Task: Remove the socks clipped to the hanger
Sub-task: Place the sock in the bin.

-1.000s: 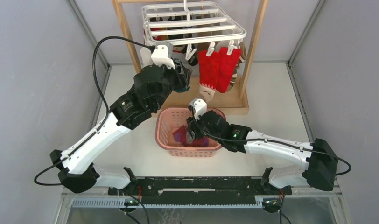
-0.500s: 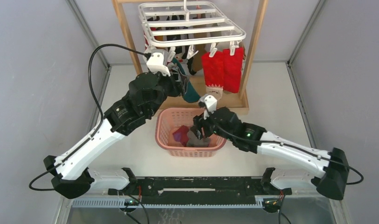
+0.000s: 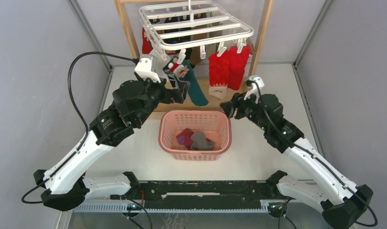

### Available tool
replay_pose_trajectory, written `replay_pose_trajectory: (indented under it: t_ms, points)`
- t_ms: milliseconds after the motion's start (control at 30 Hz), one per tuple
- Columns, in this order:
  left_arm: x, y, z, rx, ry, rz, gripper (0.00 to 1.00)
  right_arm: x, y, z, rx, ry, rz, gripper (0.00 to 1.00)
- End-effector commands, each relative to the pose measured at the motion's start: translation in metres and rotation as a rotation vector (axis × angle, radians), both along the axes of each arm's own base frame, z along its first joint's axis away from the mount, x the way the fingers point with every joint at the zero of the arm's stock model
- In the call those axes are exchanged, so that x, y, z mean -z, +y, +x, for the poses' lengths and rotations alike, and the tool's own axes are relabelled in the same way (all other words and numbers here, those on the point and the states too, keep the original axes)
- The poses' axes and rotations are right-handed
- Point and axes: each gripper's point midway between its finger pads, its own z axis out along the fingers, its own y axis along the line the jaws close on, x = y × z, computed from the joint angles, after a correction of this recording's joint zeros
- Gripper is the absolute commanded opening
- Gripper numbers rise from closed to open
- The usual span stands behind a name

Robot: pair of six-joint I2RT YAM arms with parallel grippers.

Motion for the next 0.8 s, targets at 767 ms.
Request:
replay_pose_trajectory:
  t_ms: [767]
  points:
    - [0.031, 0.028, -0.035, 0.042, 0.061, 0.013, 1.00, -0.072, -0.081, 0.112, 0.103, -0.204, 0.276, 0.59]
